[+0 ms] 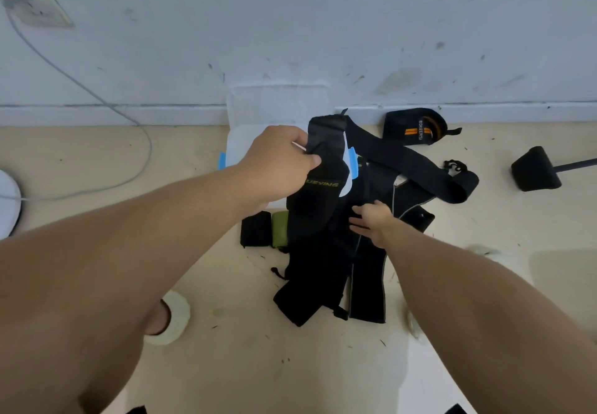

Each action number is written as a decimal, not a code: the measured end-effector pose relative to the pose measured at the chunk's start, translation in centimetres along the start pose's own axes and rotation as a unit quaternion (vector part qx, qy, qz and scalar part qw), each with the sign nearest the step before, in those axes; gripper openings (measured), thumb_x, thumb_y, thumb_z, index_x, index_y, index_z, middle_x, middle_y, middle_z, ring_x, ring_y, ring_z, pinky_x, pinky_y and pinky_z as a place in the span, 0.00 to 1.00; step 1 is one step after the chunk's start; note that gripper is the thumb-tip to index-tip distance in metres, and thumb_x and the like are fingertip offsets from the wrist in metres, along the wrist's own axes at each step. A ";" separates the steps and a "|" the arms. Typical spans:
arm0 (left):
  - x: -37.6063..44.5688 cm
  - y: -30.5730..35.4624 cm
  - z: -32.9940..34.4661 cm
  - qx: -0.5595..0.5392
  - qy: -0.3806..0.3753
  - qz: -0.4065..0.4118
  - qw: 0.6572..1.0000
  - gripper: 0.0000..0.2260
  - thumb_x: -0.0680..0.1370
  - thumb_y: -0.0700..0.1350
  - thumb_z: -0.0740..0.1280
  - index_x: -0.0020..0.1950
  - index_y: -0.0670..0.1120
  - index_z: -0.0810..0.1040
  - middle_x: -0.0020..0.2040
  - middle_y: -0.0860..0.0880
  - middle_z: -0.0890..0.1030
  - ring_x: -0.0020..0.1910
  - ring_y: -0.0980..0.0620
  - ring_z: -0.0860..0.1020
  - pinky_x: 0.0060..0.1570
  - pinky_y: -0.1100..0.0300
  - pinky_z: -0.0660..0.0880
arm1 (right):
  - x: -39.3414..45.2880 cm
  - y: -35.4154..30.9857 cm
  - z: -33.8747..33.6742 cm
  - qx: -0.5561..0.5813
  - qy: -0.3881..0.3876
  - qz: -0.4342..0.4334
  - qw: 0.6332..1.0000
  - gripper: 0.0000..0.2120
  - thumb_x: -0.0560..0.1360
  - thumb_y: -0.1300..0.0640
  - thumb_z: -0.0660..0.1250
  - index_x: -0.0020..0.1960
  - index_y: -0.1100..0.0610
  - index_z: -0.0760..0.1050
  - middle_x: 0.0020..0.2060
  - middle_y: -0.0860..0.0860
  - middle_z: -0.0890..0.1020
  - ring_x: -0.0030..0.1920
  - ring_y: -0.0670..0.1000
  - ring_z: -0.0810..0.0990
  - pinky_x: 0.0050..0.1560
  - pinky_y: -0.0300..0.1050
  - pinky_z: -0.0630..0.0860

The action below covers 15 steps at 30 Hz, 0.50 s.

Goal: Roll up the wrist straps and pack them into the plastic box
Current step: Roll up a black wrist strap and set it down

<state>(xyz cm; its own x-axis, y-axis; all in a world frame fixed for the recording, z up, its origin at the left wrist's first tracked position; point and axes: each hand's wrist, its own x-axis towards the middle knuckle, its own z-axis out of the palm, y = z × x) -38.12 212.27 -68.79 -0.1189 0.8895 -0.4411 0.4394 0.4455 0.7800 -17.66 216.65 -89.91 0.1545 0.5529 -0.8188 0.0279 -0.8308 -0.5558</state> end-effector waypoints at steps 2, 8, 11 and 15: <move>-0.2 0.0 -0.2 0.001 0.002 -0.001 1.000 0.06 0.82 0.43 0.70 0.58 0.47 0.81 0.55 0.47 0.84 0.55 0.49 0.82 0.63 0.52 0.79 | 0.3 0.2 -0.2 -0.030 0.022 0.005 0.999 0.28 0.83 0.60 0.67 0.80 0.58 0.61 0.58 0.54 0.79 0.60 0.55 0.81 0.55 0.49 0.81; -1.4 0.2 -1.7 -0.021 0.019 0.000 1.000 0.09 0.82 0.45 0.70 0.62 0.48 0.79 0.55 0.50 0.83 0.52 0.53 0.81 0.46 0.66 0.74 | -2.0 -1.1 -2.1 -0.185 0.144 -0.109 0.966 0.27 0.79 0.45 0.71 0.75 0.53 0.73 0.68 0.54 0.79 0.68 0.59 0.76 0.72 0.56 0.72; -2.6 0.4 -2.4 -0.030 0.022 0.010 0.999 0.08 0.83 0.46 0.69 0.61 0.48 0.80 0.55 0.50 0.83 0.53 0.53 0.79 0.41 0.68 0.69 | -4.6 -3.8 -4.2 -0.239 0.180 -0.213 0.930 0.22 0.81 0.46 0.67 0.71 0.55 0.75 0.65 0.54 0.81 0.68 0.59 0.77 0.71 0.56 0.72; -4.6 0.6 -3.4 -0.044 0.015 0.028 0.999 0.05 0.82 0.46 0.70 0.57 0.49 0.82 0.53 0.48 0.85 0.55 0.46 0.83 0.57 0.51 0.80 | -9.1 -7.7 -7.0 -0.247 0.193 -0.309 0.898 0.17 0.83 0.50 0.65 0.67 0.58 0.76 0.59 0.55 0.83 0.61 0.59 0.80 0.63 0.52 0.76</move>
<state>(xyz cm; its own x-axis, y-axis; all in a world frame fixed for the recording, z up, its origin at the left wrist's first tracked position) -40.33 208.75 -64.74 -0.1225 0.9156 -0.3830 0.3665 0.4004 0.8398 -12.33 217.55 -77.14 0.2873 0.9339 -0.2130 0.6458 -0.3530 -0.6770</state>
